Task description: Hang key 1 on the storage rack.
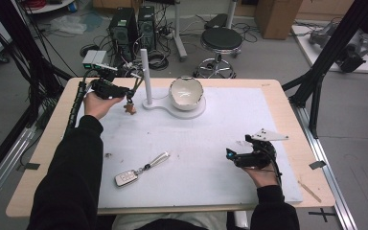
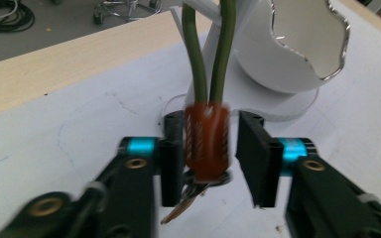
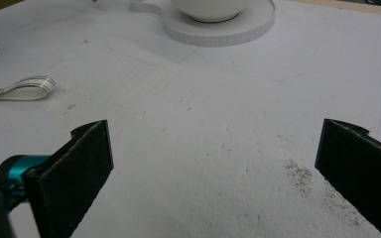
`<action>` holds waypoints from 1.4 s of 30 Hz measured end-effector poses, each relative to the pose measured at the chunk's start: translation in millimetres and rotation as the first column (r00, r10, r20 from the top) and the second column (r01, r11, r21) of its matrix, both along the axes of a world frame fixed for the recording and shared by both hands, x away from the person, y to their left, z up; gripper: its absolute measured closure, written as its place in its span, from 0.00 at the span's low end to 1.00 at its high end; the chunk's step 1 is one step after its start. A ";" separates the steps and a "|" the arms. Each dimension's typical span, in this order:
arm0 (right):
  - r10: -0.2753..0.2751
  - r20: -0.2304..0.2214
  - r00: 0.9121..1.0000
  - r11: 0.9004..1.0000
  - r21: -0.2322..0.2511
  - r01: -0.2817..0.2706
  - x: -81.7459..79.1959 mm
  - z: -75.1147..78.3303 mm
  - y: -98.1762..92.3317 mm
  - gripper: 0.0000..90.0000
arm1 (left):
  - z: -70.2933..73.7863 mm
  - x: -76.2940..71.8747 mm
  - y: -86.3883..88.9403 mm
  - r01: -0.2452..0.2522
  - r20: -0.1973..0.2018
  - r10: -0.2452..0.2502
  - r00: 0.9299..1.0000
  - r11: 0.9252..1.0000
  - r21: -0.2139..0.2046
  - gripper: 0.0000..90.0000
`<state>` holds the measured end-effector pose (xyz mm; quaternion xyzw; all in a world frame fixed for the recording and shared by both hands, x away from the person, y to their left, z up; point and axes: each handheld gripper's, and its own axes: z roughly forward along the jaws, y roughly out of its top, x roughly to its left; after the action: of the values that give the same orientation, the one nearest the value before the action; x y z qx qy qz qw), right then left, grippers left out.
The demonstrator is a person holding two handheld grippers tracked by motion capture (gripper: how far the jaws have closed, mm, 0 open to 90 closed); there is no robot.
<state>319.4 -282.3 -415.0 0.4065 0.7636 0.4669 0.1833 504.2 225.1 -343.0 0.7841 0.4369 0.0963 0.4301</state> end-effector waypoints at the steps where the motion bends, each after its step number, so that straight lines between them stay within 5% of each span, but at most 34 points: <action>1: 0.000 0.000 1.000 1.000 0.000 0.000 0.0 0.0 0.0 0.00 | 0.0 0.0 0.0 0.000 0.000 0.000 1.000 1.000 0.000 0.58; 3: 0.001 0.006 1.000 1.000 0.003 -0.001 -0.2 0.3 -0.6 0.01 | 1.6 -1.2 0.3 0.004 -0.002 -0.004 1.000 1.000 -0.011 0.50; 4: 0.000 0.007 1.000 1.000 0.004 0.000 -0.8 0.9 -0.9 0.01 | 2.2 -2.3 -1.0 0.003 0.000 -0.003 1.000 1.000 0.010 0.30; 7: -0.001 0.007 1.000 1.000 0.007 0.001 -1.0 1.0 -1.0 0.01 | 2.9 -7.3 -7.4 0.003 0.013 -0.005 1.000 0.996 0.091 0.15; 14: -0.003 0.006 1.000 1.000 0.012 0.003 -1.3 1.2 -1.0 0.01 | 4.9 -12.4 -9.0 0.030 0.006 -0.031 1.000 0.996 0.085 0.02; 42: -0.016 -0.002 1.000 1.000 0.016 0.016 -1.3 -1.0 -4.0 0.01 | 16.1 -69.4 -5.1 0.084 0.116 -0.094 0.989 0.993 0.085 0.02</action>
<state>318.1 -286.3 -416.1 0.4146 0.7568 0.4710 0.1832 434.8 220.0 -326.9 0.8122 0.3707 0.1413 0.4277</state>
